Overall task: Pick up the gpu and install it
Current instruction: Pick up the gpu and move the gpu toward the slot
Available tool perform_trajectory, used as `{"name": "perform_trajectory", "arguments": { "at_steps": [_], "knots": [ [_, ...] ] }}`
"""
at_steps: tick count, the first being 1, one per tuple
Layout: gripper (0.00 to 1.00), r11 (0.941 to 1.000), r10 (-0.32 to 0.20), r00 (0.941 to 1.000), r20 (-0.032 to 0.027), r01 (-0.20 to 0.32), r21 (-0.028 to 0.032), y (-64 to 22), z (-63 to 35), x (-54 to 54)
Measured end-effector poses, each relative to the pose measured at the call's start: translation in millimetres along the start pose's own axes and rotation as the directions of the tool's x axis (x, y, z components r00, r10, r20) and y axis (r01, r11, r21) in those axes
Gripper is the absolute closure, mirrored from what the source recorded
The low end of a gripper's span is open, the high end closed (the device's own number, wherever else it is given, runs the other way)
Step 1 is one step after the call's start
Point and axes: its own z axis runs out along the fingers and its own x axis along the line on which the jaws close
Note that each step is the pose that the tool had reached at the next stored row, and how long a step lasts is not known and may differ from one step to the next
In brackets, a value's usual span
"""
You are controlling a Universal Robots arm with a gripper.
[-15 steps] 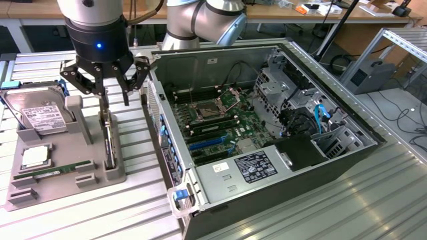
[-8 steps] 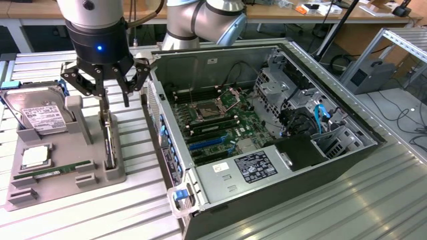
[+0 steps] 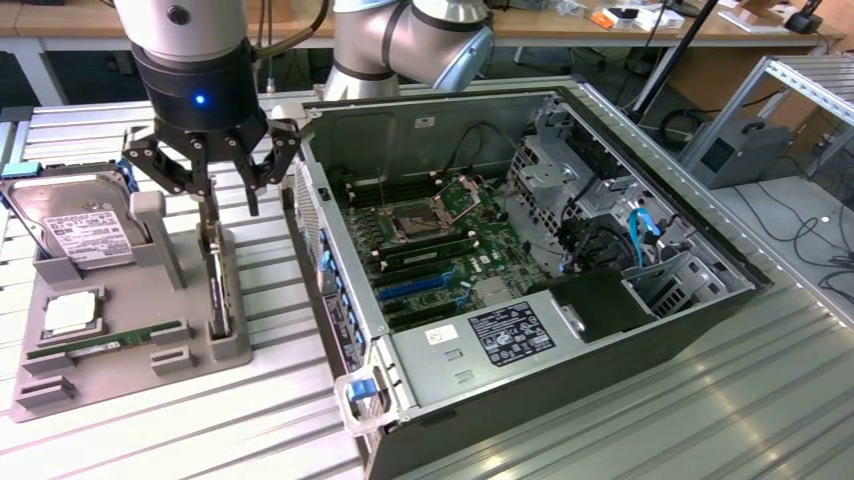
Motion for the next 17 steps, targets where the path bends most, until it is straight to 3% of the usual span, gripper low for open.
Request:
{"name": "perform_trajectory", "arguments": {
  "at_steps": [17],
  "knots": [
    [0.58,1.0000,0.000,1.0000,0.0000,0.000,0.0000,-0.2,4.9,0.1]
  ]
}}
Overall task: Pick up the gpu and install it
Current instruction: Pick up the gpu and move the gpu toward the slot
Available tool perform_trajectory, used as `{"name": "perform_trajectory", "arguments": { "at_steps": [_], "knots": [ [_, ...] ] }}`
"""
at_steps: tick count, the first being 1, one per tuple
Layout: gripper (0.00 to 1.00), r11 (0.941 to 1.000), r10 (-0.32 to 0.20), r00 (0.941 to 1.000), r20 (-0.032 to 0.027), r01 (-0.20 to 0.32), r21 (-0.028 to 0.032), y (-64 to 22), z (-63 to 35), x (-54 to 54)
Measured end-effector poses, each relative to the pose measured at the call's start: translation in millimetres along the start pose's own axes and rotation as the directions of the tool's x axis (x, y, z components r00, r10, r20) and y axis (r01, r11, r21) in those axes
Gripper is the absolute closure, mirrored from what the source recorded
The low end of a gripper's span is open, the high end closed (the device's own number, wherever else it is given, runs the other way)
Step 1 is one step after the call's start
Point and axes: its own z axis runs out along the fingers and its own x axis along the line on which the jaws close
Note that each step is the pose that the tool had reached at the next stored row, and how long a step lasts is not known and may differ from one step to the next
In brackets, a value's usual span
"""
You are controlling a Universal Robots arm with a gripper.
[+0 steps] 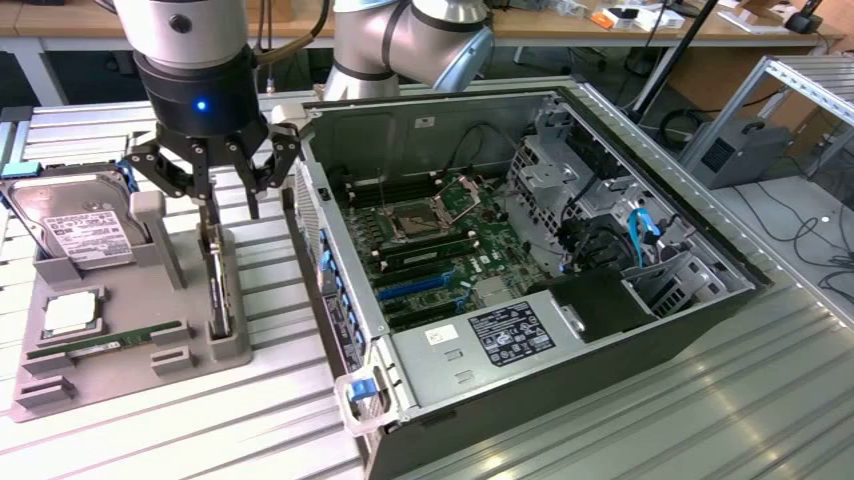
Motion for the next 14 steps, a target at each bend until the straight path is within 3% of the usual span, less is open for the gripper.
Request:
{"name": "perform_trajectory", "arguments": {
  "at_steps": [14],
  "knots": [
    [0.58,1.0000,0.000,1.0000,0.0000,0.000,-0.0001,-0.2,4.0,0.1]
  ]
}}
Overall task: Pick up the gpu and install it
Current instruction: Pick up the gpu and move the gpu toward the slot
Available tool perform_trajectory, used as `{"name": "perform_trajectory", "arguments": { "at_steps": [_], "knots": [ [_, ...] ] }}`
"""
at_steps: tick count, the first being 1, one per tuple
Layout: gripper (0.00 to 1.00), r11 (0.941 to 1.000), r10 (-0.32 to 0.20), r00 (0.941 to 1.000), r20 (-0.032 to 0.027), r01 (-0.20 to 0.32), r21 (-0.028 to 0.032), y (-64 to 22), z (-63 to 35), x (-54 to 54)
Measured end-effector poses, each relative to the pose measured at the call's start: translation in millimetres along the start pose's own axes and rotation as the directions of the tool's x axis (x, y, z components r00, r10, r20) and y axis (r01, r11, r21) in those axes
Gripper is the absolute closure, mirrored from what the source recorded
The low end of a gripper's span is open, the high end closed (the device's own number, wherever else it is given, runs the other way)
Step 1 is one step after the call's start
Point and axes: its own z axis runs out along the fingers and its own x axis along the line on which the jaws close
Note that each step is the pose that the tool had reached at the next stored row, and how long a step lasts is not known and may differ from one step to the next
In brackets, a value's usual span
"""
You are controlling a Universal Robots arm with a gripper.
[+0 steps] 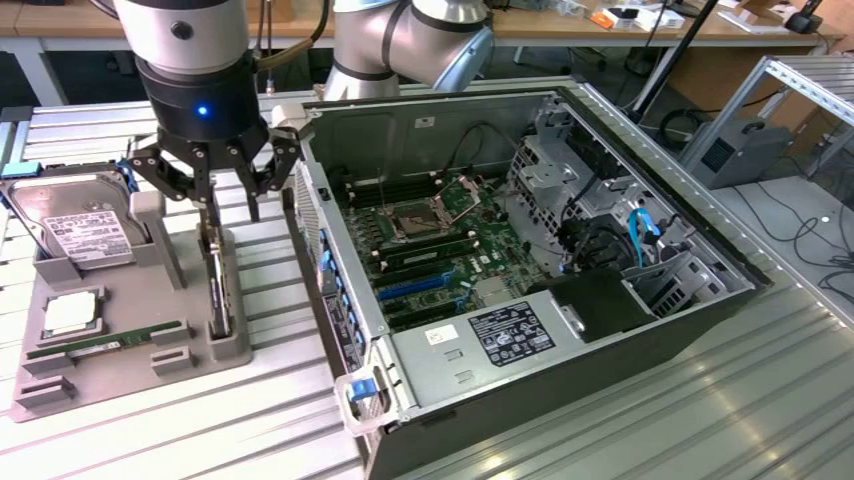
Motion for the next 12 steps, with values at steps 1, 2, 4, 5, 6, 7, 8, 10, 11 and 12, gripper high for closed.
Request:
{"name": "perform_trajectory", "arguments": {
  "at_steps": [1,2,4,5,6,7,8,10,11,12],
  "knots": [
    [0.58,1.0000,0.000,1.0000,0.0000,0.000,0.0000,0.0,0.2,0.0],
    [0.58,1.0000,0.000,1.0000,0.0000,0.000,0.0001,0.0,0.5,0.0],
    [0.58,1.0000,0.000,1.0000,-0.0001,0.000,0.0001,-0.1,1.4,0.0],
    [0.58,1.0000,0.000,1.0000,-0.0001,0.000,0.0001,-0.1,1.8,0.0],
    [0.58,1.0000,0.000,1.0000,0.0001,0.000,0.0002,-0.1,2.2,0.0],
    [0.58,1.0000,0.000,1.0000,0.0000,0.000,0.0002,-0.1,2.5,0.1],
    [0.58,1.0000,0.000,1.0000,0.0000,0.000,0.0002,-0.1,2.8,0.1],
    [0.58,1.0000,0.000,1.0000,0.0000,0.000,0.0002,-0.1,3.3,0.1],
    [0.58,1.0000,0.000,1.0000,0.0000,0.000,0.0002,-0.2,3.5,0.1],
    [0.58,1.0000,0.000,1.0000,0.0000,0.000,0.0002,-0.2,3.7,0.1]
  ]
}}
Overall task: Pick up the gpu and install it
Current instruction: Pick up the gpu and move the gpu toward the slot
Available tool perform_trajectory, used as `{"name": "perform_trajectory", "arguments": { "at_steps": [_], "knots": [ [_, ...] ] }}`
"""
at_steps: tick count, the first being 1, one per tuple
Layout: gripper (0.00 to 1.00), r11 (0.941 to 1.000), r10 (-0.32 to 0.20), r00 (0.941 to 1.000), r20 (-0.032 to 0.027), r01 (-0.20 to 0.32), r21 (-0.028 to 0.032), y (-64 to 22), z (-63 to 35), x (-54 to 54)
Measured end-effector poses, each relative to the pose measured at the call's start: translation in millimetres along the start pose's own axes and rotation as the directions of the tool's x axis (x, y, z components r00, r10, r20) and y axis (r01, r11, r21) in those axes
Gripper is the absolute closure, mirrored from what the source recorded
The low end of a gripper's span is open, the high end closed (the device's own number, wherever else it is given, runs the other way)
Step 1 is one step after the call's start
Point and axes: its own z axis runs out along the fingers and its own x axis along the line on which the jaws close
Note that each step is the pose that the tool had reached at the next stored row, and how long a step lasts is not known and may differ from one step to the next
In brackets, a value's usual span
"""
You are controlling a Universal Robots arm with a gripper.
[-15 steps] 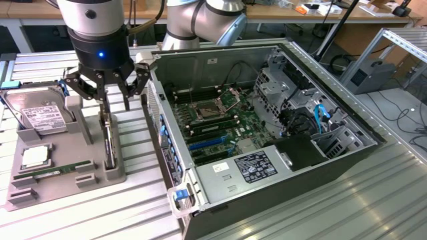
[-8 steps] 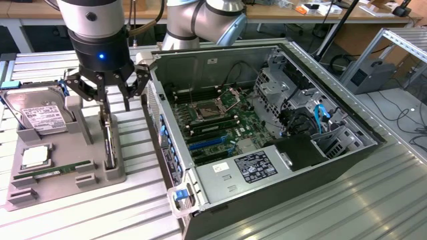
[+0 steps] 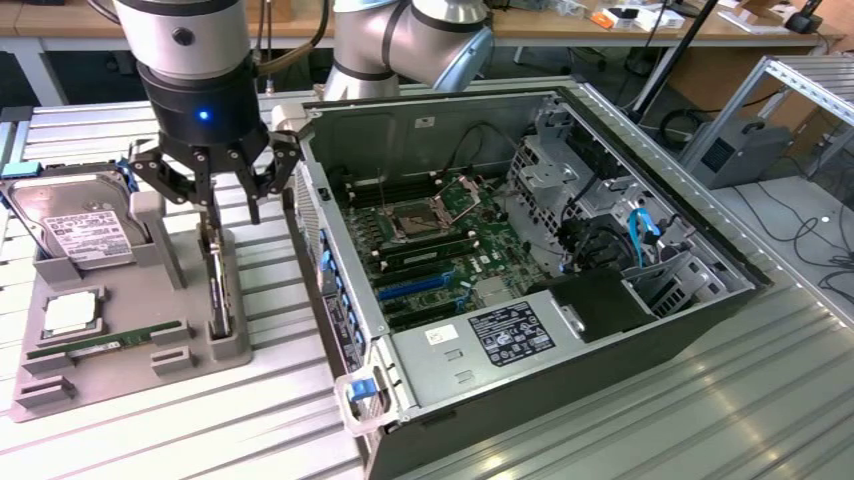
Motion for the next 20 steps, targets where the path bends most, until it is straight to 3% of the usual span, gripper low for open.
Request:
{"name": "perform_trajectory", "arguments": {
  "at_steps": [20],
  "knots": [
    [0.58,1.0000,0.000,1.0000,-0.0001,0.000,0.0000,-0.3,7.4,0.2]
  ]
}}
